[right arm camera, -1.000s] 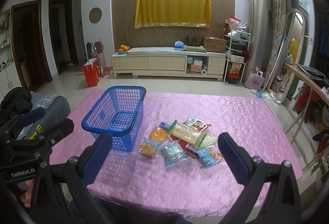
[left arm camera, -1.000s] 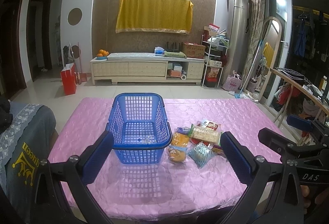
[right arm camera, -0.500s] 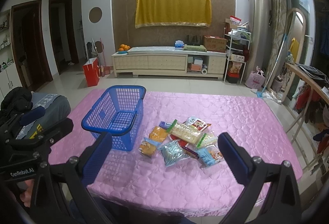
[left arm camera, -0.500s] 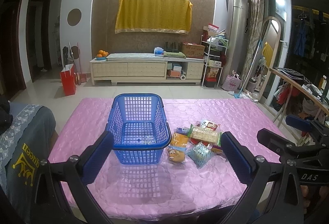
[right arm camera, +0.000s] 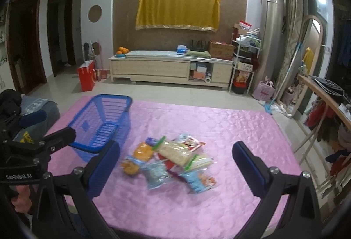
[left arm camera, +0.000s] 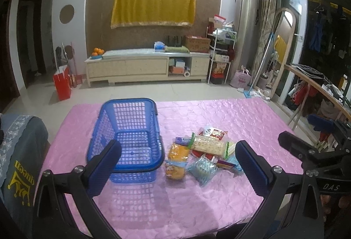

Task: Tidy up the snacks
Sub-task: 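Move both tools down toward the snack pile beside the blue basket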

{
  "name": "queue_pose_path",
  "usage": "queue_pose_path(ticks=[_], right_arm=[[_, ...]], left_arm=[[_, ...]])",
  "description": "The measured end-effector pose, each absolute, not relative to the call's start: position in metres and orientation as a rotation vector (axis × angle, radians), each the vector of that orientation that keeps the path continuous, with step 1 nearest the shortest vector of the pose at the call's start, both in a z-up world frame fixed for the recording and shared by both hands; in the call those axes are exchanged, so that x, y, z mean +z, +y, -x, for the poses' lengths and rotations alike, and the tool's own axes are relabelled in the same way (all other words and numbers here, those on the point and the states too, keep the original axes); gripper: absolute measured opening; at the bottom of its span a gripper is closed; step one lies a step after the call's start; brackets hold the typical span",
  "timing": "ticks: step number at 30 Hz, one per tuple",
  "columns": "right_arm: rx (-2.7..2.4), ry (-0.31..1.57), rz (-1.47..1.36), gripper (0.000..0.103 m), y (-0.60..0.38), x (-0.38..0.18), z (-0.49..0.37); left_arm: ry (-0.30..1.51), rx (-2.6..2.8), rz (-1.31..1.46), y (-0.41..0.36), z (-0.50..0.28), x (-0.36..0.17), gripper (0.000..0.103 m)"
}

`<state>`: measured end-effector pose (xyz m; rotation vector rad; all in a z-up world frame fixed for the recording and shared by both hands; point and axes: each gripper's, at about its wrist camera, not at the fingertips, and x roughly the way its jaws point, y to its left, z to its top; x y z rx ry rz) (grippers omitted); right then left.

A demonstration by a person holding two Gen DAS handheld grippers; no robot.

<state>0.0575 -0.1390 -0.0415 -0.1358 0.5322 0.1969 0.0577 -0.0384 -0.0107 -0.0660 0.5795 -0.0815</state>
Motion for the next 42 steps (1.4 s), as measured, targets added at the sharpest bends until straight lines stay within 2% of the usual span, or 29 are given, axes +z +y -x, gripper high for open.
queue_pose_path(ticks=[8,16,27,37,39,41,42], right_arm=[[0.164,0.641,0.113,0.103,-0.177,-0.071,-0.105],[0.19,0.796,0.108,0.103,-0.205,-0.128,-0.136],[0.276,1.0,0.248,0.103,-0.201,-0.206,-0.176],[0.307,1.057,0.353,0.102,-0.185,-0.246,-0.206],[0.315,1.068,0.356,0.099,-0.187,-0.25,-0.211],[0.329,1.077,0.338,0.083,-0.191,-0.252,-0.213],[0.34,1.086,0.325,0.079,-0.192,-0.253,-0.215]], left_arm=[[0.677,-0.121,-0.003,-0.072,-0.107,-0.044,0.103],[0.808,-0.184,-0.052,-0.107,-0.146,-0.095,0.103],[0.967,-0.209,-0.095,-0.124,-0.172,-0.166,0.103],[1.014,-0.219,-0.108,-0.123,-0.192,-0.202,0.103],[1.024,-0.223,-0.121,-0.124,-0.193,-0.204,0.103],[1.034,-0.227,-0.129,-0.124,-0.194,-0.206,0.103],[1.04,-0.229,-0.128,-0.123,-0.197,-0.209,0.103]])
